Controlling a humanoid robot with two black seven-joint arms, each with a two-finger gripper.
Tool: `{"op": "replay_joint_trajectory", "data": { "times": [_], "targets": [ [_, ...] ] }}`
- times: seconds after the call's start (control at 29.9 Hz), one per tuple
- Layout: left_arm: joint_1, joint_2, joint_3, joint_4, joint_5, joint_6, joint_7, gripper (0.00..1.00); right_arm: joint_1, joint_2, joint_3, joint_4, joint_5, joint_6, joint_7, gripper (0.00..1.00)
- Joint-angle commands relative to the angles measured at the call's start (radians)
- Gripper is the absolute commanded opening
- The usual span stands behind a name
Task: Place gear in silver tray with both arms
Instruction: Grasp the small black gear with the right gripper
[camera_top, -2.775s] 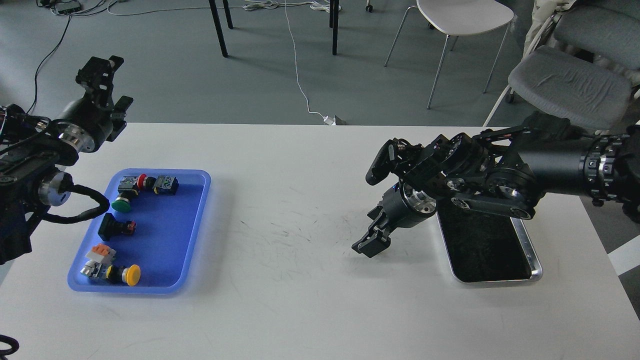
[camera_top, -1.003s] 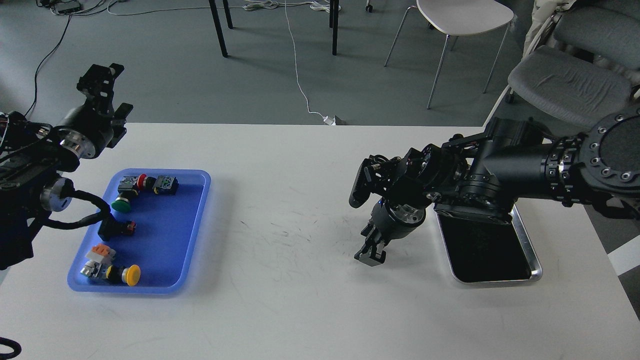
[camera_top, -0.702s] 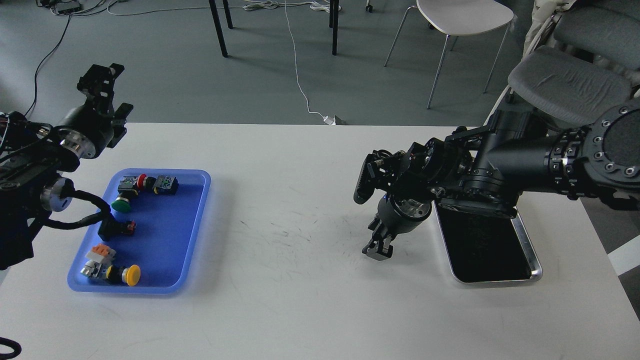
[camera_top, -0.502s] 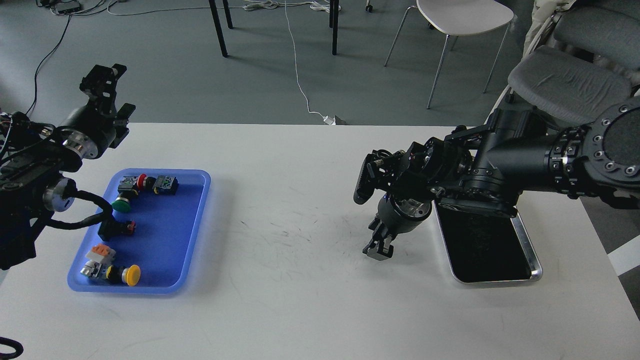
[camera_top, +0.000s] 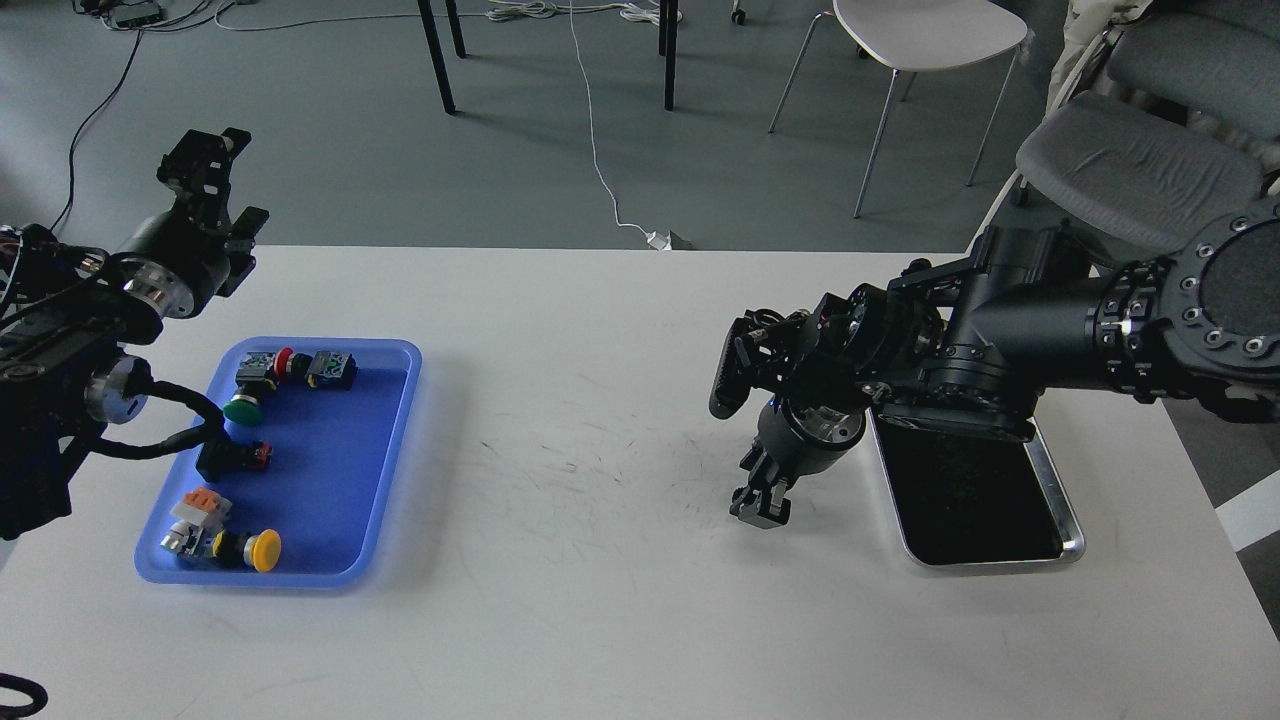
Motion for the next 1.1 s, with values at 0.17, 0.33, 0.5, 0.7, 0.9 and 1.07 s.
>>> {"op": "replay_joint_trajectory", "data": {
  "times": [0.17, 0.33, 0.5, 0.7, 0.9, 1.07],
  "targets": [
    [0.009, -0.005, 0.0, 0.007, 0.001, 0.0, 0.0, 0.99, -0.007, 0.001, -0.001, -0.002, -0.016, 0.0, 0.0, 0.44],
    [0.009, -0.005, 0.0, 0.008, 0.001, 0.0, 0.0, 0.99, -0.011, 0.001, -0.001, -0.002, -0.019, 0.0, 0.0, 0.43],
    [0.009, -0.005, 0.0, 0.008, 0.001, -0.002, 0.0, 0.99, -0.015, 0.012, -0.001, -0.009, -0.02, 0.0, 0.0, 0.43],
    [0.009, -0.005, 0.0, 0.007, 0.001, -0.002, 0.0, 0.99, -0.015, 0.014, -0.001, -0.011, -0.02, 0.0, 0.0, 0.43],
    [0.009, -0.004, 0.0, 0.007, 0.001, 0.0, 0.0, 0.99, -0.012, 0.015, -0.001, -0.005, -0.02, 0.0, 0.0, 0.36],
    [0.01, -0.005, 0.0, 0.008, 0.001, 0.0, 0.0, 0.99, -0.012, 0.021, -0.003, -0.005, -0.022, 0.0, 0.0, 0.3]
  ]
}}
